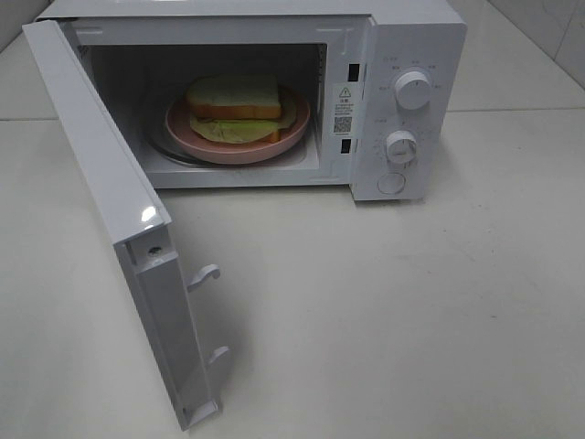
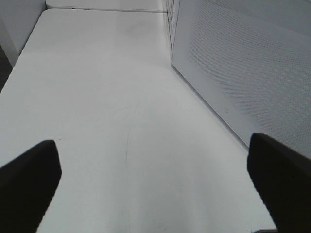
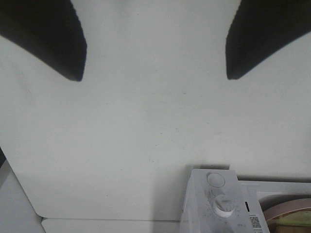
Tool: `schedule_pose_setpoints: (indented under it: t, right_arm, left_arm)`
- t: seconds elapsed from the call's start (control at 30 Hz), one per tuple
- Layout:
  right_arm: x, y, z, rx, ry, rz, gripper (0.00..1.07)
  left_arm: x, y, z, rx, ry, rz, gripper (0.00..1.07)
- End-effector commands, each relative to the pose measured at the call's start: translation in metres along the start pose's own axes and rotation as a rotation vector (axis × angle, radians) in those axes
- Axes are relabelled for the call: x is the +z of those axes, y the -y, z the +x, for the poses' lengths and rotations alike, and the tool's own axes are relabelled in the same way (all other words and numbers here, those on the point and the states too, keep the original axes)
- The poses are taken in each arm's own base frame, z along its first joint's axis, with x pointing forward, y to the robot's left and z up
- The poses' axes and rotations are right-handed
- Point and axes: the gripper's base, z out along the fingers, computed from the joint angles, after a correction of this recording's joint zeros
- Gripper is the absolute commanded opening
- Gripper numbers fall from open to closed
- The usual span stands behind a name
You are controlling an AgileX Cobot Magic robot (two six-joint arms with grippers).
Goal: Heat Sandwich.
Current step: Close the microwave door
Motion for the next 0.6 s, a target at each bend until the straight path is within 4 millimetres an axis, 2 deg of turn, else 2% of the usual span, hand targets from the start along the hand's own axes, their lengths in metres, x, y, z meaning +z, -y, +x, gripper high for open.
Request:
schedule_pose_setpoints:
  t: [0.03, 0.6]
  right_arm:
    - [-0.0032, -0.0001, 0.0023, -0.001, 0.03, 0.005, 0.76]
    - [-0.0032, -0.0001, 0.0023, -0.001, 0.03, 0.005, 0.76]
  left_arm:
    - [-0.0029, 0.0006, 0.0013, 0.0, 0.028, 0.002, 1.01]
    - [-0.0029, 0.0006, 0.0013, 0.0, 0.028, 0.002, 1.01]
